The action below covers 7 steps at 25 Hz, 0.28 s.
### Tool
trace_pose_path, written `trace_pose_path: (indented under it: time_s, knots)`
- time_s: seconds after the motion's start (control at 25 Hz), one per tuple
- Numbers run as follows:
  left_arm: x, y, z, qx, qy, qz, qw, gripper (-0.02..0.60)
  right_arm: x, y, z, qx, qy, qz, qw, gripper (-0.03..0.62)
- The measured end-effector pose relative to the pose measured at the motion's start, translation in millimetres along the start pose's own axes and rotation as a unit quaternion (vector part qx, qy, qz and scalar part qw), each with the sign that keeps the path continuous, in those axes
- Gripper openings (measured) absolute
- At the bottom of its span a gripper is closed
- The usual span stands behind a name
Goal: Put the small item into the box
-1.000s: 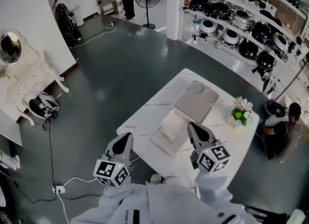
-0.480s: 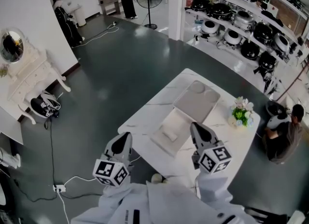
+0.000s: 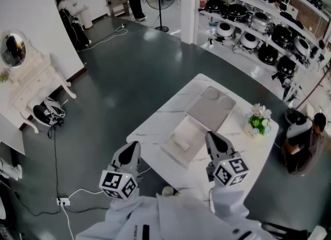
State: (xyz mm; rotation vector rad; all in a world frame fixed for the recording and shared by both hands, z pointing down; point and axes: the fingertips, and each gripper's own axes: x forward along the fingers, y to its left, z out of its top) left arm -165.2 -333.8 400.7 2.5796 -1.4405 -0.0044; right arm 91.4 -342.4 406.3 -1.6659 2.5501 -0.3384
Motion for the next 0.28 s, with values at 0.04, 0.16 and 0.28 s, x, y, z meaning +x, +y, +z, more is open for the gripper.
trace_pose_path:
  time_s: [0.04,0.16,0.28]
  knots:
    - [-0.5,-0.4,-0.6,0.0,0.0,0.001,1.0,-0.002,-1.3,-0.7,-0.4,0.0,0.0,-0.001,1.0,-0.008]
    - [-1.3,-1.6,-2.4,0.002,0.002,0.003,1.0,-0.002,-4.7,-3.1,-1.9,0.002,-0.002,-0.004,1.0,-0.008]
    - [-2.6,-0.5,-3.8,0.001,0.003,0.007,1.0,-0.002,-4.7,-4.0,-2.6,0.002,-0.003,-0.005,1.0,-0.008]
